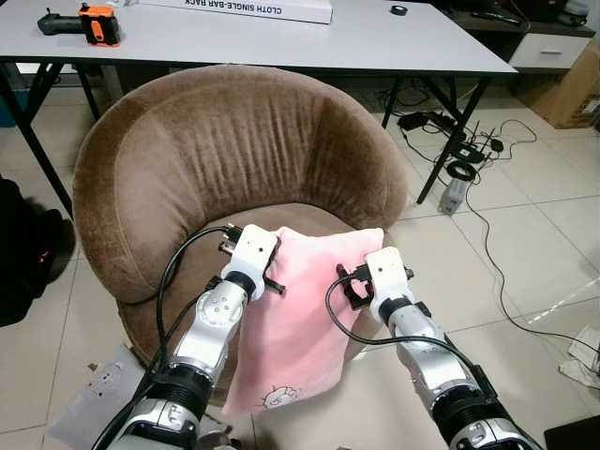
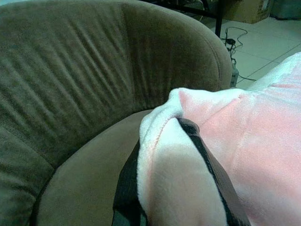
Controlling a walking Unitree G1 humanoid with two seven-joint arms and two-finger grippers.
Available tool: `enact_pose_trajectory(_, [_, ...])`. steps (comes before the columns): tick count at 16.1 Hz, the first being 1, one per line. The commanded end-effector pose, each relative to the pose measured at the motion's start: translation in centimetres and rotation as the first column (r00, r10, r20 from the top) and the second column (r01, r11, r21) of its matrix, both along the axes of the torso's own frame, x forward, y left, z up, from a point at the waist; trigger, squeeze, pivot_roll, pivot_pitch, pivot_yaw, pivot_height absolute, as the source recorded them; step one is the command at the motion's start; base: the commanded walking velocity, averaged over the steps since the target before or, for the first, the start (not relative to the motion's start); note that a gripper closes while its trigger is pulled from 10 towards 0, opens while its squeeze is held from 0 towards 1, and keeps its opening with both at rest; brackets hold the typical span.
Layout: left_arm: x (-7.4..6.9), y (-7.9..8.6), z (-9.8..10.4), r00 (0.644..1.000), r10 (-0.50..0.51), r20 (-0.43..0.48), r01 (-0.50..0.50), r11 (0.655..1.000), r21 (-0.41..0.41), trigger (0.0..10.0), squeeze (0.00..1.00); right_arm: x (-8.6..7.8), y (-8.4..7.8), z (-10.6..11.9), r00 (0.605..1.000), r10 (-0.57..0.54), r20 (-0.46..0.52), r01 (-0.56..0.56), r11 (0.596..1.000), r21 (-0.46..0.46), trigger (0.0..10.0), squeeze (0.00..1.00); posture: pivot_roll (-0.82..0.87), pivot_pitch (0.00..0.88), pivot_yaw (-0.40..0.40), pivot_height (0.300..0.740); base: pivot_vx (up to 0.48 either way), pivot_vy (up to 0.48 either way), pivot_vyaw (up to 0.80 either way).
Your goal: Move the pillow to the sofa from floor
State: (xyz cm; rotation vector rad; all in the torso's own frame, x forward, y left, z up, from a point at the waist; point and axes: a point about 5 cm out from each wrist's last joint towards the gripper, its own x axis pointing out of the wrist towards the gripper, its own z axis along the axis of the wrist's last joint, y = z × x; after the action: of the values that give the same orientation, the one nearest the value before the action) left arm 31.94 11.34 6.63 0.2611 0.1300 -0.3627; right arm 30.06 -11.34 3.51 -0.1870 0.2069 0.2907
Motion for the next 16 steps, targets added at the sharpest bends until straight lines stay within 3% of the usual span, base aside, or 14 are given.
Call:
enact_pose_trajectory(1, [0.59,-1.0,1.19,0.998,-0.025,0.06,0.025,1.0,-0.008,10.0,0.0,0.15,-0.19,0.11,1.0,-0.006,0.009,0.006,1.0,-0.002,10.0,0.33,-0.01,0.035,-0.119,0.74,0.0,0.0,0.0])
enact_pose_trajectory(16, [0.26,-0.79,0.94,0.998,-0.004,0.059,0.004,1.0,-0.002,10.0,0.0,0.44,0.05,0.15,1.0,-0.014,0.005,0.014,1.0,-0.001,10.0,0.35,0.02,0.047,-0.121,0.74,0.0,0.0,0.0])
